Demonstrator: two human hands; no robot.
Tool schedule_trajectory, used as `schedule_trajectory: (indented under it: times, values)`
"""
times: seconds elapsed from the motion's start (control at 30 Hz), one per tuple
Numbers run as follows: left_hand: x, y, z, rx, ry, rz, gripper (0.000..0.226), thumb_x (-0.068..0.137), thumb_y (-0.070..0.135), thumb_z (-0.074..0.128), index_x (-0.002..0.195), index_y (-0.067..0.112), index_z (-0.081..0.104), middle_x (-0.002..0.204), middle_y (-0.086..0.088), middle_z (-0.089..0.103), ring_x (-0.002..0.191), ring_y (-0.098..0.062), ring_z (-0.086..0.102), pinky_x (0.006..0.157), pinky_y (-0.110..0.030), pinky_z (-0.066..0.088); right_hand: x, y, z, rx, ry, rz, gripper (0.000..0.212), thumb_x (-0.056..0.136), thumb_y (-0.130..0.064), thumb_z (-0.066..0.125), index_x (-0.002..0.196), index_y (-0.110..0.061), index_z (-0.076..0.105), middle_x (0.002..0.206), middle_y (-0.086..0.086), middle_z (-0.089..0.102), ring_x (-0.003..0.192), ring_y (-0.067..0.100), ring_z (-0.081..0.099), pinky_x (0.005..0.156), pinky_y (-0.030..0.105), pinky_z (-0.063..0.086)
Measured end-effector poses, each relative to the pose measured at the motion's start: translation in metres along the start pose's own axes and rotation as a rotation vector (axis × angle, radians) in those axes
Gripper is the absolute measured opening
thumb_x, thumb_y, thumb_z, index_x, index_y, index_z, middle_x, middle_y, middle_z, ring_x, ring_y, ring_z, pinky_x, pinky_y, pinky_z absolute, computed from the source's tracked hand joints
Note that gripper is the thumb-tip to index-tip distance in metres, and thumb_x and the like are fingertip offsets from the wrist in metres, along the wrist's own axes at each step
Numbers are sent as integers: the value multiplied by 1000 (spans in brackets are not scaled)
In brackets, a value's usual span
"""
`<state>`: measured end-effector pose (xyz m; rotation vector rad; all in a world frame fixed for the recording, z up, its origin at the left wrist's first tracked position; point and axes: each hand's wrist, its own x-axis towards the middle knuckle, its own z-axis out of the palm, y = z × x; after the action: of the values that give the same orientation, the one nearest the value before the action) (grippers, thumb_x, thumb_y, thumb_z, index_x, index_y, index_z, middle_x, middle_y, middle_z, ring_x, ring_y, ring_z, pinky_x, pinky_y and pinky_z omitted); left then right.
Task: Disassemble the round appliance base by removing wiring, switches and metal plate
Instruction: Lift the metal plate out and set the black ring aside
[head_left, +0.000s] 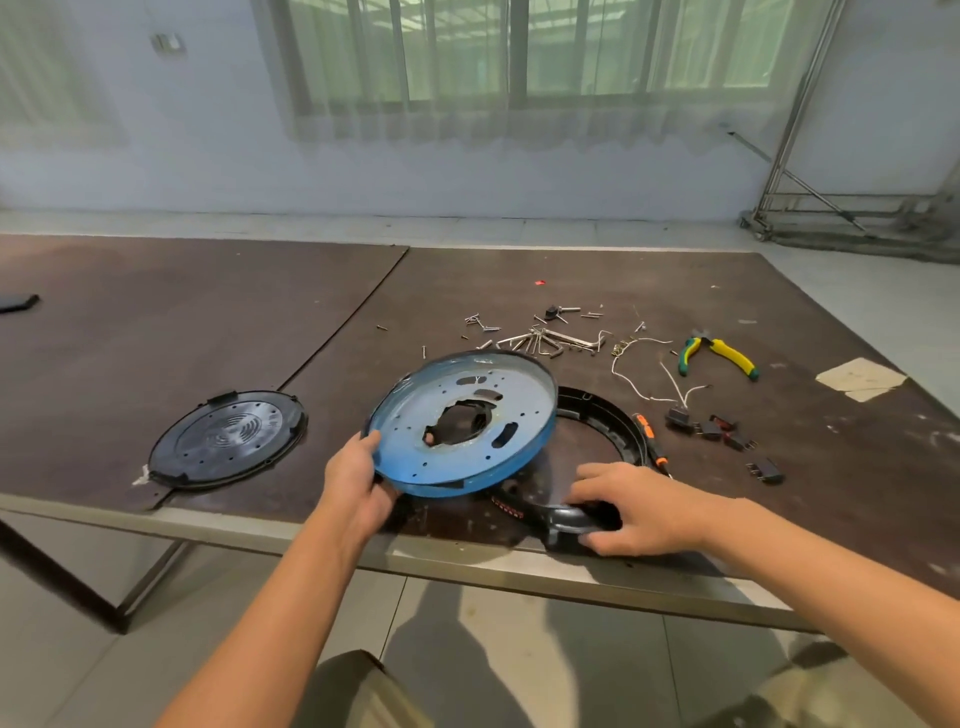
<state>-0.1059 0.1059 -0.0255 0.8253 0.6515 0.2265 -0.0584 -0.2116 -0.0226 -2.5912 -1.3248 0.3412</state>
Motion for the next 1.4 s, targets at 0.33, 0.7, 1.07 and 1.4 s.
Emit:
schedule_trajectory:
  times: [0.33, 0.7, 1.07, 1.4]
  values:
    - [-1, -13, 28, 16, 22, 54, 18, 105, 9, 44, 110, 12, 61, 115, -14, 70, 103, -30, 70, 91, -49, 58, -25, 46, 0, 18, 235, 101, 28, 92, -10, 70, 94, -35, 58, 89, -19, 57, 86, -2, 49, 77, 20, 35]
    - [9, 19, 5, 161, 111, 110, 29, 98, -6, 41, 121, 2, 56, 110, -18, 67, 90, -28, 68, 75, -39, 57, -31, 64, -20, 326, 524, 222, 40, 94, 2, 66, 92, -37, 59, 87, -7, 65, 84, 8, 60, 72, 28, 46]
    - [15, 16, -11, 340, 97, 146, 34, 99, -4, 38, 89, 20, 60, 95, -12, 65, 85, -25, 66, 64, -36, 55, -27, 64, -44, 574, 695, 255, 17, 95, 8, 63, 92, -9, 61, 85, 6, 62, 79, 9, 56, 78, 33, 44]
    - [35, 13, -30, 636, 85, 239, 47, 86, -16, 35, 122, 0, 60, 99, -18, 67, 87, -36, 63, 87, -54, 55, -12, 49, -51, 542, 662, 214, 28, 96, 7, 61, 90, -20, 62, 80, -15, 60, 79, 9, 54, 79, 35, 46]
